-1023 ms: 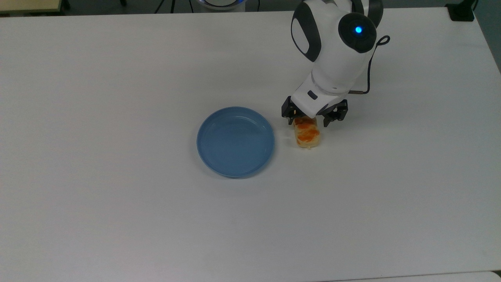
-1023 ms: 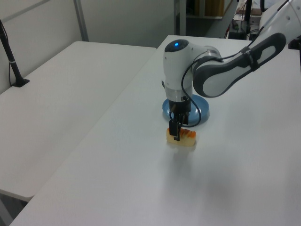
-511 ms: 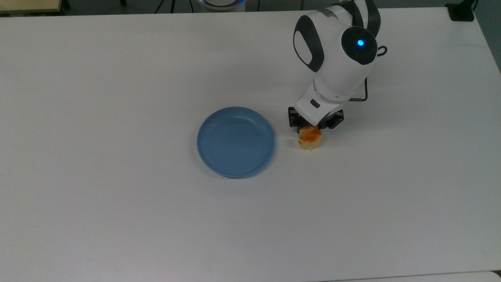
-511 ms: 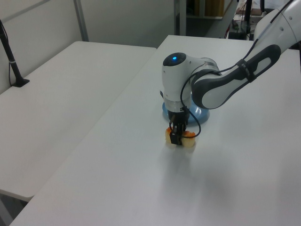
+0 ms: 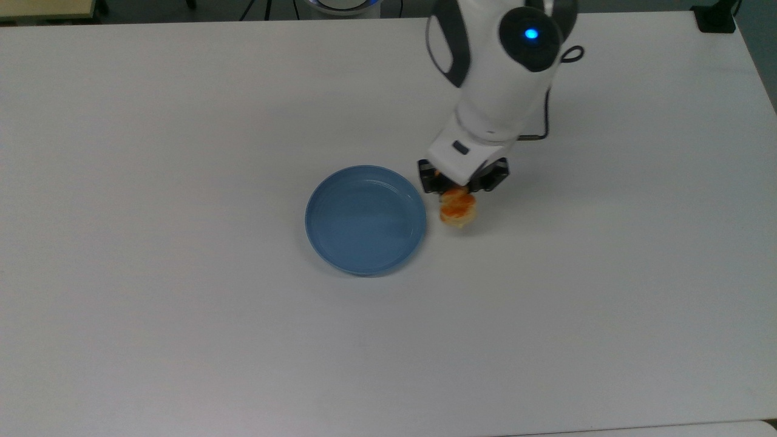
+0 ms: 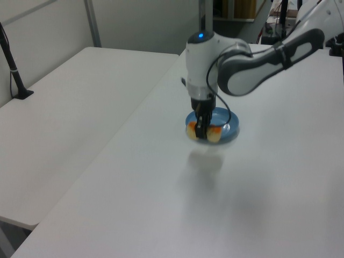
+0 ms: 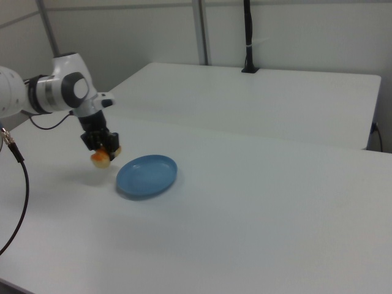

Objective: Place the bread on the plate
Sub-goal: 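Lift the bread roll and carry it over the blue plate, then lower the bread roll onto the plate and open the gripper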

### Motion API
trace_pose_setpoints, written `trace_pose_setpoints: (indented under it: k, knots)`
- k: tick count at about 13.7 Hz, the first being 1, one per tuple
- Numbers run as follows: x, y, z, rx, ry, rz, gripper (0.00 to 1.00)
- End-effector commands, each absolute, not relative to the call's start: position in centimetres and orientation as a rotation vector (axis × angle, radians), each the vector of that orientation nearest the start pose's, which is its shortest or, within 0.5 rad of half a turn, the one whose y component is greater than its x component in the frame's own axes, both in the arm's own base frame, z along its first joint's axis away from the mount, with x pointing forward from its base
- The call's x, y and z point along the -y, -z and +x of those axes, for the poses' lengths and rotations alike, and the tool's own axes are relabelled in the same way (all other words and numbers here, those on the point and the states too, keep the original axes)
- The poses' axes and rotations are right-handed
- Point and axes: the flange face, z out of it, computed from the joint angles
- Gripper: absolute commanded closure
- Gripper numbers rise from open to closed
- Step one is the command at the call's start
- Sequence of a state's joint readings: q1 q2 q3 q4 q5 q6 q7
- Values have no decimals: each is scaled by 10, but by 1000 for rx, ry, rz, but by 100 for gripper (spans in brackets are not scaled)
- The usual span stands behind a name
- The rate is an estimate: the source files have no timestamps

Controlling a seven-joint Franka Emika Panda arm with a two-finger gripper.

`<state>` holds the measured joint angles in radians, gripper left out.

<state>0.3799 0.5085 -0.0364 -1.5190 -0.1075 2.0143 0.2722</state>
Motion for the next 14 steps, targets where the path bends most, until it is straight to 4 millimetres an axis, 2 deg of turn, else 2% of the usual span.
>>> trace_pose_setpoints:
  k: [1,4,5,7,9,10,11,12,13,14]
  knots:
    - [-162,-371,670,294,-8,-3256,70]
    - [-112,-362,681,320,-29,-3257,70]
    - [-103,-354,683,318,-44,-3259,69]
    - [-100,-348,683,325,-60,-3260,68]
    - [-101,-331,686,337,-57,-3264,60]
    - [-101,-323,687,337,-52,-3263,49]
    - [-102,-323,688,334,-49,-3262,26]
    - [-101,-324,688,336,-49,-3262,18]
    - [-100,-324,688,333,-50,-3262,0]
    - [-99,-326,688,331,-45,-3262,0]
